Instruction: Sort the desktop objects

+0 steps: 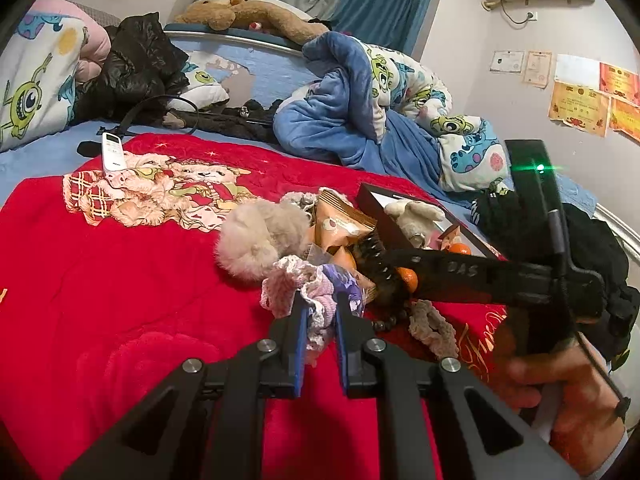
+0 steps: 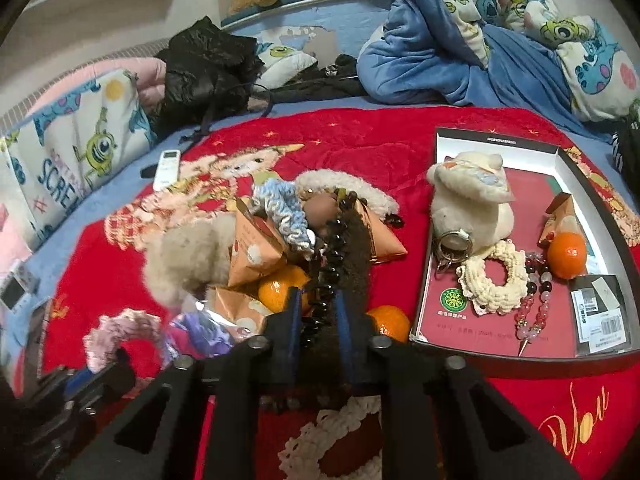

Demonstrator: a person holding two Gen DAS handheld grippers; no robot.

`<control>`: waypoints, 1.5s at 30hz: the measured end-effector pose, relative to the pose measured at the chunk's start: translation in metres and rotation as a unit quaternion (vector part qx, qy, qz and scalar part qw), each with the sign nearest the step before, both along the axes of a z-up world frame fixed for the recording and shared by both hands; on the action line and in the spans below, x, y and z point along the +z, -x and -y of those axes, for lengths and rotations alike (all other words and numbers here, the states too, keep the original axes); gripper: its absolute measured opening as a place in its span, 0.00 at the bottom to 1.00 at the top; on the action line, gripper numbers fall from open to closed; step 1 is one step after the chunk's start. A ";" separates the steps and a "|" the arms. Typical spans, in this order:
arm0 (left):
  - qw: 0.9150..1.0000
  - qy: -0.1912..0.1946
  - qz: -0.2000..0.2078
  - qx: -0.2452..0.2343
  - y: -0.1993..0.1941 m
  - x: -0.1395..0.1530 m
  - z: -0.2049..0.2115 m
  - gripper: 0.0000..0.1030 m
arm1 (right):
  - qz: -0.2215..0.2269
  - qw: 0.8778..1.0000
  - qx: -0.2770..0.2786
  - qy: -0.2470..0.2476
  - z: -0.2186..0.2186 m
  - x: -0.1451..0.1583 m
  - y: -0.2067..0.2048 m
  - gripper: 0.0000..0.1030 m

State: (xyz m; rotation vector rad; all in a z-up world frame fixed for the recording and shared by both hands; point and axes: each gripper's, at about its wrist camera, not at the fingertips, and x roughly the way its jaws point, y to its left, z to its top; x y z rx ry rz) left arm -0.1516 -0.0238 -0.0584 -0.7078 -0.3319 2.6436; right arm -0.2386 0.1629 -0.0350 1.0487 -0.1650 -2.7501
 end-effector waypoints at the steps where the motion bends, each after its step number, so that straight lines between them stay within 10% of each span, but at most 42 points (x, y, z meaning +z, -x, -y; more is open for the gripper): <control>1: 1.000 0.001 0.000 0.000 0.000 0.000 0.000 0.11 | 0.001 1.000 -0.003 0.002 -0.002 -0.001 0.000 0.04; 10: 1.000 0.004 0.000 0.000 -0.001 0.000 0.000 0.11 | 0.041 0.998 0.018 0.045 -0.003 -0.021 0.023 0.35; 15: 1.000 0.005 -0.002 0.000 -0.001 0.000 0.000 0.11 | 0.034 0.998 0.026 -0.044 0.023 -0.028 0.023 0.36; 22: 1.000 0.004 -0.003 0.000 -0.001 0.001 0.002 0.11 | 0.034 0.999 0.020 -0.029 0.016 -0.028 0.019 0.31; 45: 1.000 0.000 -0.031 0.000 -0.020 0.025 -0.001 0.11 | 0.005 0.983 0.006 0.186 -0.054 0.008 -0.005 0.26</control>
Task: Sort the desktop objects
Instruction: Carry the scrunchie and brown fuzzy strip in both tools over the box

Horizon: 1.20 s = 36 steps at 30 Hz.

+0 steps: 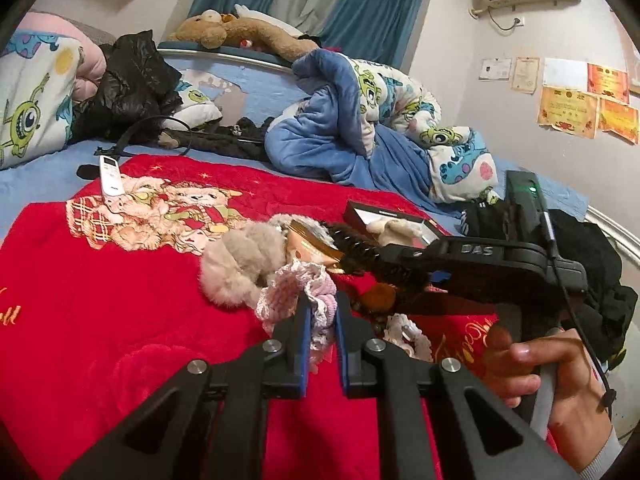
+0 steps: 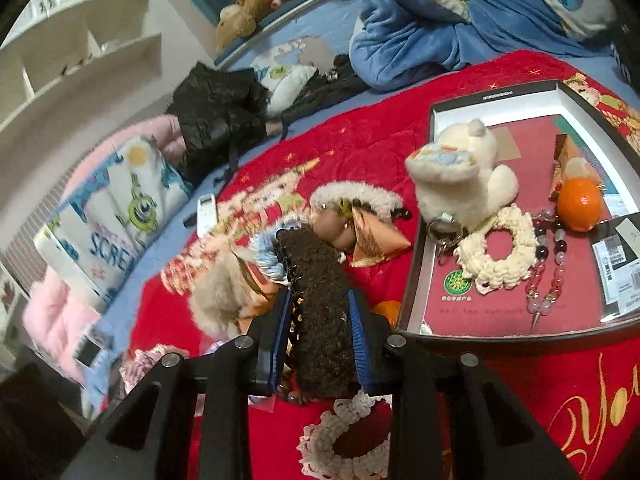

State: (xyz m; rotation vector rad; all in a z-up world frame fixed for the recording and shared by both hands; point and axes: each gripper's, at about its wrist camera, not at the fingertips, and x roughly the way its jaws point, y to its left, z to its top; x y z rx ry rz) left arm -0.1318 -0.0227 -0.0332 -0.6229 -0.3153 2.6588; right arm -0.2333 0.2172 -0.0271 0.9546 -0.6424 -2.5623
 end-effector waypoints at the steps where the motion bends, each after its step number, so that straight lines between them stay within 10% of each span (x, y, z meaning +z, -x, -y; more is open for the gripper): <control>1: 1.000 0.000 -0.001 0.003 0.000 0.002 0.001 0.11 | -0.003 1.000 -0.003 0.006 -0.004 0.002 -0.001 0.26; 24: 0.990 0.008 -0.035 -0.138 0.021 0.058 -0.144 0.11 | -0.031 0.987 -0.125 0.092 -0.143 0.004 -0.042 0.26; 36: 0.990 0.068 0.023 -0.124 0.104 0.028 -0.204 0.11 | -0.029 0.988 -0.149 0.021 -0.161 -0.001 -0.032 0.26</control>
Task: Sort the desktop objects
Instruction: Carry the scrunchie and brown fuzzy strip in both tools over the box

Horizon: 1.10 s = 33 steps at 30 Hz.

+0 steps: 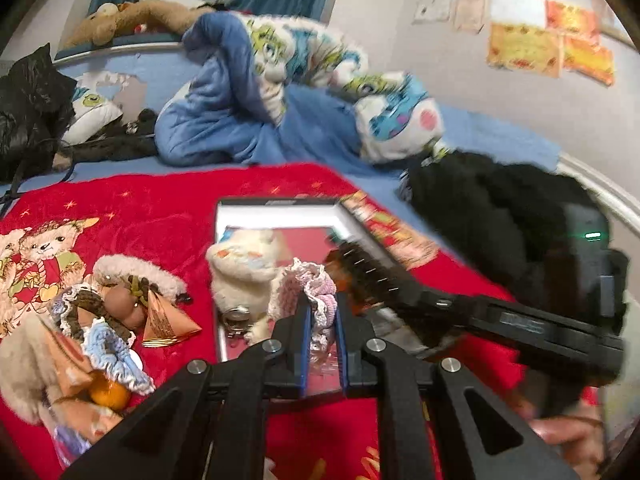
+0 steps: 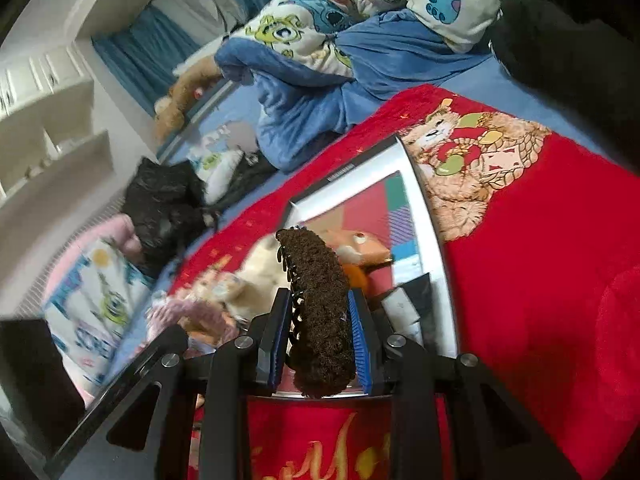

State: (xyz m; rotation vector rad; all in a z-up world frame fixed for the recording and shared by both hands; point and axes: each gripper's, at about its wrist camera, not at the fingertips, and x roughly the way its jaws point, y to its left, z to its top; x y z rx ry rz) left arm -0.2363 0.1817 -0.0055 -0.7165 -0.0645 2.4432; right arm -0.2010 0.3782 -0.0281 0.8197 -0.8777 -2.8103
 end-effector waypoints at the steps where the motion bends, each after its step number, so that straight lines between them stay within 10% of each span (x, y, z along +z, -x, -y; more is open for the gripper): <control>1: 1.000 0.007 0.006 0.002 0.006 -0.005 -0.003 0.11 | -0.001 1.000 0.001 -0.001 0.000 -0.001 0.000 0.26; 13: 0.999 0.007 0.033 0.001 0.030 -0.046 -0.012 0.11 | 0.026 0.984 -0.003 -0.174 0.042 -0.015 0.003 0.26; 33: 1.000 0.028 0.011 0.005 0.019 -0.043 -0.014 0.11 | 0.022 0.974 -0.033 -0.223 0.052 -0.014 -0.003 0.27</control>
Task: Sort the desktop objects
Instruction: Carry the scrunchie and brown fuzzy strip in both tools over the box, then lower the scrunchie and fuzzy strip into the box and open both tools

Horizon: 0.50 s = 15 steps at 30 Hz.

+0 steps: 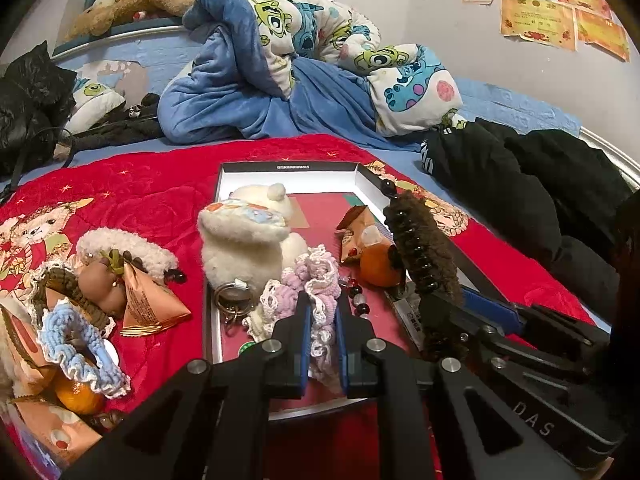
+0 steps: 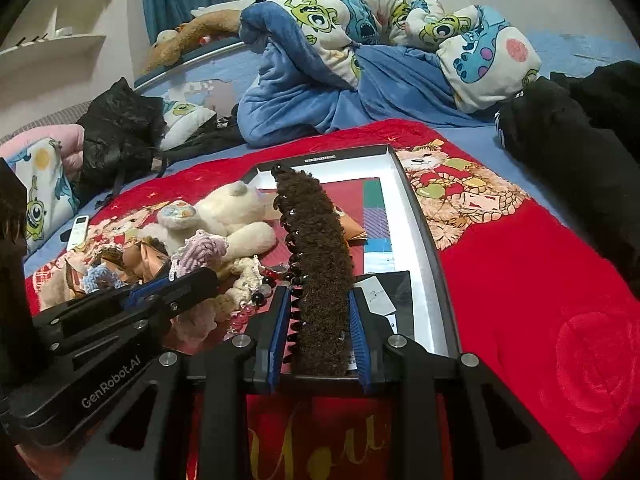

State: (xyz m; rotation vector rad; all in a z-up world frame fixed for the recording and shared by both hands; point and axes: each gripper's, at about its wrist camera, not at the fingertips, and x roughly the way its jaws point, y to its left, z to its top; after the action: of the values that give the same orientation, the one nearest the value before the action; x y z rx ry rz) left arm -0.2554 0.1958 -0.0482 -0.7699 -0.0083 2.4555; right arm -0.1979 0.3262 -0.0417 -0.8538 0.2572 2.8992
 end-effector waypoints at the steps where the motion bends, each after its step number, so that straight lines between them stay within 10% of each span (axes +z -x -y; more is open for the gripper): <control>1: 1.000 -0.001 0.000 0.000 0.000 0.000 0.000 0.11 | 0.000 1.000 -0.001 -0.001 0.000 0.000 0.000 0.27; 15: 1.000 0.003 -0.006 -0.003 -0.001 0.001 -0.005 0.11 | 0.002 1.000 -0.001 -0.011 0.004 0.000 0.000 0.27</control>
State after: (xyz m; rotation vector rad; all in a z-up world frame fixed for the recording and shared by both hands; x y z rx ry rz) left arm -0.2546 0.2011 -0.0470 -0.7576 0.0067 2.4551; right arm -0.1980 0.3227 -0.0416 -0.8557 0.2261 2.8917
